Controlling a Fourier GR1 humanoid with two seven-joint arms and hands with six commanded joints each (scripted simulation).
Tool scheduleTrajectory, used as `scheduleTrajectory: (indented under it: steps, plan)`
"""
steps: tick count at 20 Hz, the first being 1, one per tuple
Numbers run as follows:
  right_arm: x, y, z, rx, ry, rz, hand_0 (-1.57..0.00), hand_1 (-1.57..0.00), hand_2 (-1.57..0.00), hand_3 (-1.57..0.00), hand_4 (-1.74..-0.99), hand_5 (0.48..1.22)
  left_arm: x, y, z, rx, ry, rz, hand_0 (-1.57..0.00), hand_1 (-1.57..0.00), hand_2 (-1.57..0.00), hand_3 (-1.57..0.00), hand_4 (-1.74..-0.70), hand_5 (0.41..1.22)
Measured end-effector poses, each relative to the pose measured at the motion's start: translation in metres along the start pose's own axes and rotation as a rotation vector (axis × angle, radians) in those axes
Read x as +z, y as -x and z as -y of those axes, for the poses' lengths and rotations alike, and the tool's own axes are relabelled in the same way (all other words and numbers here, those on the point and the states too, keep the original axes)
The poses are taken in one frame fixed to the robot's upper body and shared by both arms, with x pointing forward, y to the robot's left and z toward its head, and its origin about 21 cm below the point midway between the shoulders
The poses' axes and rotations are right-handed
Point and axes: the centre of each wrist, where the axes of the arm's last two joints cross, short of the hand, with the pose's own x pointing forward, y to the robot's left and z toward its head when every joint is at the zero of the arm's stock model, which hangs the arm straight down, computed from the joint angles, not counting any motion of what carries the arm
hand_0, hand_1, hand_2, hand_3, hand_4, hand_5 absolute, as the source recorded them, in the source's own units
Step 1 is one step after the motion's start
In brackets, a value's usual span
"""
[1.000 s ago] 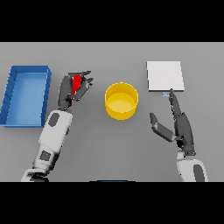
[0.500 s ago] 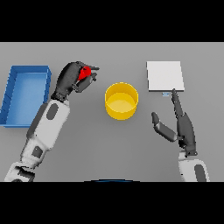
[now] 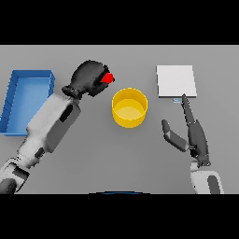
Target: Pick up the red beaker and tilt it to pour out 1 green nut into yellow bowl. Pick up the yellow bowl and place it on the metallic measuring scale.
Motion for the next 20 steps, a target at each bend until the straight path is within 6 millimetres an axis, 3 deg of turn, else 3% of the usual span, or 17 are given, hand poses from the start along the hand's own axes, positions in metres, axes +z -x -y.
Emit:
scheduleTrajectory:
  steps: [2, 6, 13, 20]
  plan:
    - [0.005, 0.001, -0.004, 0.000, -0.001, -0.001, 0.00, 0.00, 0.00, 0.00, -1.068, 0.689, -0.010, -0.008, -0.009, -0.133, 0.075, 0.012, -1.57, -1.57, -1.57, -1.57, -1.74, 1.199]
    - [0.003, 0.001, -0.003, -0.015, 0.002, -0.014, 0.00, 0.00, 0.00, 0.00, -1.063, 0.681, -0.027, -0.029, -0.017, -0.381, 0.237, 0.083, -1.57, -1.57, -1.57, -1.57, -1.58, 1.212]
    - [0.003, 0.003, -0.003, -0.018, -0.015, -0.007, 0.00, 0.00, 0.00, 0.00, -1.069, 0.689, -0.049, -0.058, -0.014, -0.755, 0.383, 0.114, -1.57, -1.57, -1.57, -1.57, -1.71, 1.219]
    - [0.002, 0.004, -0.003, -0.033, -0.020, -0.011, 0.00, 0.00, 0.00, 0.00, -1.056, 0.693, -0.060, -0.068, -0.014, -0.994, 0.420, 0.138, -1.57, -1.57, -1.57, -1.57, -1.73, 1.221]
